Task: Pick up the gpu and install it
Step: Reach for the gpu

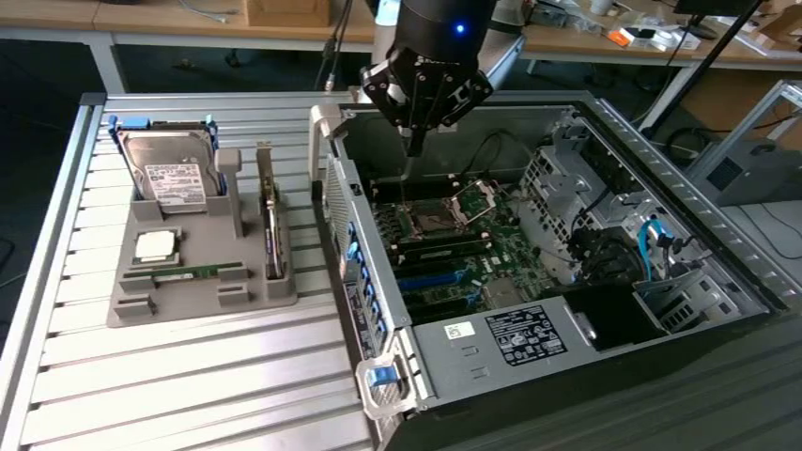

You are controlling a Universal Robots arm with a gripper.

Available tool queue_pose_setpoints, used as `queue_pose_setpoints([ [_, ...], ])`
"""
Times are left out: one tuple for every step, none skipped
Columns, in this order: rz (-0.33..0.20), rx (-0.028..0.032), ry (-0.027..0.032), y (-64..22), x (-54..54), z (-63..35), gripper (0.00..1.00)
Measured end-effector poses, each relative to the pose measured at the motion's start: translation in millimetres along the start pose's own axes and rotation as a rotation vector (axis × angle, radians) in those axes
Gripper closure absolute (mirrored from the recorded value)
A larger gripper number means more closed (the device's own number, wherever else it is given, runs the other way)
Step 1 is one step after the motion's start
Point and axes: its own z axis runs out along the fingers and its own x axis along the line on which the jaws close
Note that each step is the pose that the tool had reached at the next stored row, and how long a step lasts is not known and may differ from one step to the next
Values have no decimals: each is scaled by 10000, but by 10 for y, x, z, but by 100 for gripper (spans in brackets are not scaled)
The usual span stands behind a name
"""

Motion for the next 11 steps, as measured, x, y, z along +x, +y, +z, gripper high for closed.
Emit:
queue_pose_setpoints([
  [0, 1, 0, 0, 6, 0, 89],
  [0, 1, 1, -1, 10, -1, 89],
  [-1, 1, 1, -1, 15, -1, 89],
  [0, 0, 0, -2, 22, -1, 89],
  [-1, 0, 1, -3, 29, -1, 89],
  [0, 0, 0, -3, 36, -1, 89],
  [0, 0, 0, -3, 41, -1, 89],
  [-1, 0, 0, -4, 46, -1, 89],
  [-1, 0, 0, -4, 55, -2, 89],
  [0, 0, 1, -5, 60, -2, 89],
  [0, 0, 1, -5, 64, -2, 89],
])
